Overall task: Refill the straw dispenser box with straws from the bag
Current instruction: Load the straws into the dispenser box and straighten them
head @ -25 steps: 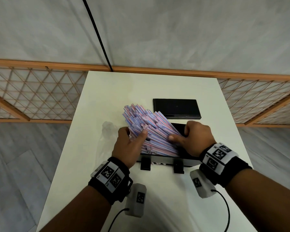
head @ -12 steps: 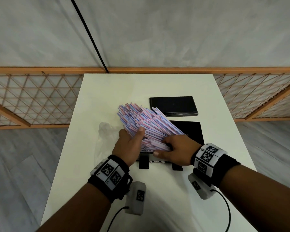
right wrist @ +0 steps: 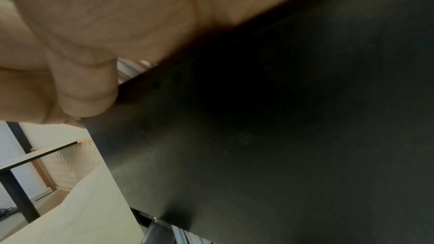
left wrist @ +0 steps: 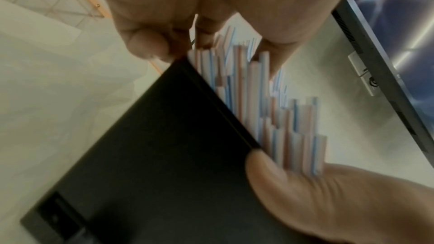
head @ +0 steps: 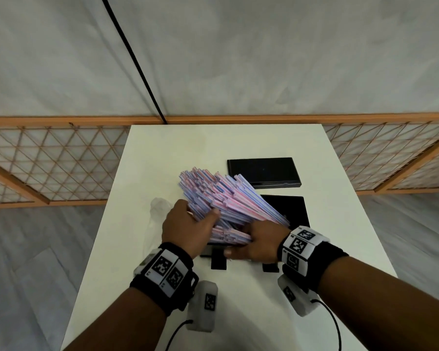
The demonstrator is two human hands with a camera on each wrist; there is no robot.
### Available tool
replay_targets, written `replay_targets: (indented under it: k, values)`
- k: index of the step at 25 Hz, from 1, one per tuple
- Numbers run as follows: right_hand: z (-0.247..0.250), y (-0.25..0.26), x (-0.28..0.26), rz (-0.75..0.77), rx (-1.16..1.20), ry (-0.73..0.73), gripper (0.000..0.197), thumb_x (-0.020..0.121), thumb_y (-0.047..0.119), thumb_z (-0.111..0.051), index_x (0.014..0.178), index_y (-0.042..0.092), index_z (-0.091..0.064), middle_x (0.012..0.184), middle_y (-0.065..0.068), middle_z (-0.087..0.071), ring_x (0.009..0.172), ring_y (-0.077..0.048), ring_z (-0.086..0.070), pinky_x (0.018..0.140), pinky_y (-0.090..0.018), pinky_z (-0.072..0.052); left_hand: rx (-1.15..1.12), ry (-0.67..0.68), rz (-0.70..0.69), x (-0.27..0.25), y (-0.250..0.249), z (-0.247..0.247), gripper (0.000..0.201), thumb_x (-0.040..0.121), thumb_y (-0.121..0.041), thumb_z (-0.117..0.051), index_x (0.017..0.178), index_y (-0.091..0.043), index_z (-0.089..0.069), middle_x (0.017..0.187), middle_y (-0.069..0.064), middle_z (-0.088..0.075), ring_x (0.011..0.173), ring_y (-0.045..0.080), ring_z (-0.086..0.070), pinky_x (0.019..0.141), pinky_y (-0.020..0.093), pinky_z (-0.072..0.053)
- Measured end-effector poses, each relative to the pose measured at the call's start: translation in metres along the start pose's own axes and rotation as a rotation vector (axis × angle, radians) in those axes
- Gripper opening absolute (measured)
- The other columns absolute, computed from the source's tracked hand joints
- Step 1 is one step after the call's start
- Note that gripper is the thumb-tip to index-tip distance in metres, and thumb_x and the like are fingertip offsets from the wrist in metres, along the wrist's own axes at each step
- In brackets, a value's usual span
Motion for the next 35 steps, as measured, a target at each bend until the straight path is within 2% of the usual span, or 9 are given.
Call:
replay_targets:
  k: [3,8,11,15,17,20,26,31,35]
  values:
    - [0.001,0.002,0.003,-0.027,0.016,0.052,0.044,0.069,0.072,-0.067,0.089,0.033,-0.064,0.086,0.011,-0.067,0.086,-0.010,-0.063,0.077,-0.023,-0.047,0.044,0.001,-0.019,0.004,-0.003,0.003,0.037,0.082,-0.054,-0.072,0.102,-0.023,-0.064,0.089,-0.009,-0.067,0.091,0.020,-0.064,0.073,0.025,-0.041]
    - [0.003,0.015,0.006,0.029,0.005,0.064,0.057,0.074,0.053,-0.076,0.122,0.030,-0.058,0.105,0.008,-0.065,0.101,-0.016,-0.062,0.086,-0.025,-0.045,0.095,-0.003,-0.133,0.005,-0.011,0.001,0.041,0.081,-0.058,-0.070,0.108,-0.027,-0.070,0.103,-0.008,-0.075,0.101,0.017,-0.068,0.087,0.023,-0.046]
    - [0.005,0.022,0.009,0.092,-0.002,0.040,0.064,0.074,0.042,-0.081,0.130,0.026,-0.054,0.115,0.004,-0.064,0.107,-0.018,-0.061,0.089,-0.024,-0.044,0.098,-0.004,-0.148,0.006,-0.014,0.005,0.022,0.087,-0.045,-0.070,0.095,-0.025,-0.071,0.087,-0.016,-0.070,0.091,0.015,-0.065,0.078,0.016,-0.040]
    - [0.021,0.026,0.005,0.167,0.110,-0.099,0.058,0.062,0.040,-0.090,0.112,0.030,-0.061,0.107,0.011,-0.067,0.099,-0.010,-0.062,0.088,-0.022,-0.047,0.001,-0.062,-0.216,-0.005,-0.022,0.023,0.007,0.090,-0.031,-0.069,0.083,-0.027,-0.068,0.070,-0.024,-0.058,0.071,0.002,-0.054,0.068,0.012,-0.033]
    - [0.027,0.022,0.002,0.152,0.175,-0.157,0.058,0.063,0.049,-0.087,0.111,0.028,-0.064,0.105,0.010,-0.069,0.098,-0.010,-0.064,0.091,-0.027,-0.050,-0.029,-0.083,-0.212,-0.010,-0.020,0.030,0.014,0.088,-0.036,-0.072,0.080,-0.027,-0.065,0.070,-0.023,-0.061,0.069,-0.001,-0.057,0.069,0.020,-0.041]
    - [0.029,0.012,-0.008,0.104,0.080,-0.176,0.052,0.072,0.060,-0.076,0.109,0.026,-0.066,0.100,0.005,-0.069,0.094,-0.014,-0.064,0.089,-0.032,-0.052,-0.100,-0.053,-0.072,-0.007,-0.001,0.024,0.047,0.080,-0.058,-0.073,0.099,-0.019,-0.054,0.083,-0.012,-0.059,0.073,0.004,-0.057,0.068,0.023,-0.044]
    - [0.044,-0.014,-0.033,0.015,0.019,-0.324,0.042,0.071,0.058,-0.077,0.084,0.021,-0.064,0.077,0.008,-0.064,0.070,-0.009,-0.059,0.066,-0.022,-0.044,-0.390,0.079,0.110,0.007,0.024,-0.005,0.104,0.058,-0.095,-0.055,0.124,-0.014,-0.055,0.111,0.003,-0.069,0.105,0.023,-0.067,0.099,0.048,-0.051]
    - [0.019,-0.004,-0.038,0.102,-0.048,-0.107,0.055,0.082,0.051,-0.071,0.130,0.027,-0.060,0.122,0.007,-0.067,0.114,-0.013,-0.061,0.099,-0.026,-0.047,-0.507,0.122,0.138,0.002,0.021,-0.023,0.127,0.043,-0.102,-0.053,0.138,-0.019,-0.046,0.126,0.000,-0.066,0.116,0.024,-0.064,0.107,0.050,-0.046]
    - [0.018,0.003,-0.028,0.072,-0.104,-0.080,0.041,0.085,0.055,-0.065,0.110,0.023,-0.068,0.099,0.002,-0.070,0.095,-0.019,-0.064,0.083,-0.029,-0.050,-0.530,0.126,0.144,0.000,0.018,-0.026,0.132,0.042,-0.103,-0.054,0.143,-0.020,-0.040,0.132,-0.001,-0.062,0.120,0.024,-0.062,0.109,0.049,-0.044]
Point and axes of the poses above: each hand's wrist, its own x-axis towards the middle knuckle, its own z-axis out of the back of the hand, y = z × x, the point moved 6 cm from there along x, towards the middle knuckle
